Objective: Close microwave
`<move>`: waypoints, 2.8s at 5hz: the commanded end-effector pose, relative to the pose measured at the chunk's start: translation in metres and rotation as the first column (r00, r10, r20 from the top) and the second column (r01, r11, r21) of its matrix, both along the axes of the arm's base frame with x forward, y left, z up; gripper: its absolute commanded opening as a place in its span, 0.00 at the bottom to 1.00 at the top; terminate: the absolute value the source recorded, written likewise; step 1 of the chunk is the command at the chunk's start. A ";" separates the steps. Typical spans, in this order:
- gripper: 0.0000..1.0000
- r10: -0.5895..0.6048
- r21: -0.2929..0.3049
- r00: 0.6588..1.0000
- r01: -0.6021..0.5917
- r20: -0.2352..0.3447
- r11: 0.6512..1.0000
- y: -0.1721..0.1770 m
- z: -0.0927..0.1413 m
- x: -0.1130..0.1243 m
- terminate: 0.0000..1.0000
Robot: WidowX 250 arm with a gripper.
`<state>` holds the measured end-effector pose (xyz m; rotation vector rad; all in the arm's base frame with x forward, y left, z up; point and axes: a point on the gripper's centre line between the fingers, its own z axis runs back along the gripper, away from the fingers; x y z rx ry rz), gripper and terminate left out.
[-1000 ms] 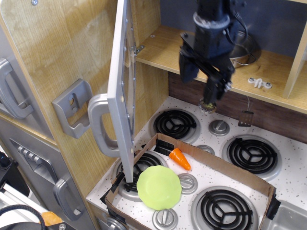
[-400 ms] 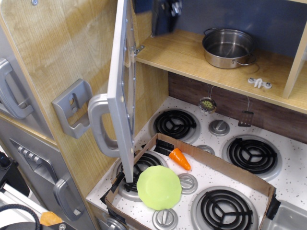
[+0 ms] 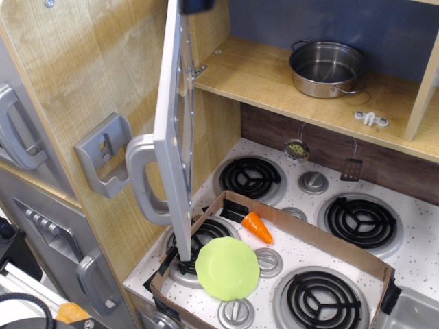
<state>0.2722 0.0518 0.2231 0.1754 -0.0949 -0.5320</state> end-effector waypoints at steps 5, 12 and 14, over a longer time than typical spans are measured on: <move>1.00 0.058 -0.079 0.998 -0.058 -0.005 0.995 0.043 -0.071 -0.021 0.00; 1.00 -0.024 -0.381 0.944 0.156 0.328 0.911 -0.033 -0.107 0.053 0.00; 1.00 -0.082 -0.389 0.947 0.206 0.311 0.898 -0.051 -0.111 0.074 0.00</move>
